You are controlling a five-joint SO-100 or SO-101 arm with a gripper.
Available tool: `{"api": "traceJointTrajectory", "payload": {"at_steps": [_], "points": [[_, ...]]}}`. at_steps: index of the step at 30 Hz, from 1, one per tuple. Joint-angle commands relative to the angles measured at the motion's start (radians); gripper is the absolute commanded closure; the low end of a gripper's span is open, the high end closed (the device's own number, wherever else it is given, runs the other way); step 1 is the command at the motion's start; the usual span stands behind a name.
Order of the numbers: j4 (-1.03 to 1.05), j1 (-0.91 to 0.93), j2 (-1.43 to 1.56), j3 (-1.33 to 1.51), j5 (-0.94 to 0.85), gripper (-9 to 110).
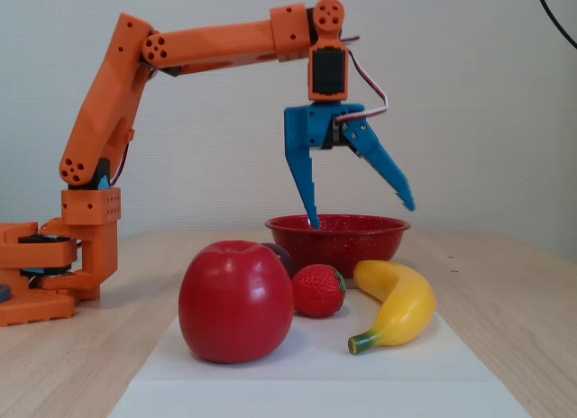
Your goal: Grasp the banana and put it in the red bowl
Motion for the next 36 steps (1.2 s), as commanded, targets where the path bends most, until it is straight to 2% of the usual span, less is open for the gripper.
{"api": "traceJointTrajectory", "payload": {"at_steps": [1,14,36], "points": [[-0.057,-0.021,0.044,-0.129,0.009,44],[-0.175,-0.003,-0.117,-0.196,0.031,38],[-0.239,-0.005,-0.318,-0.291,0.04,38]]}}
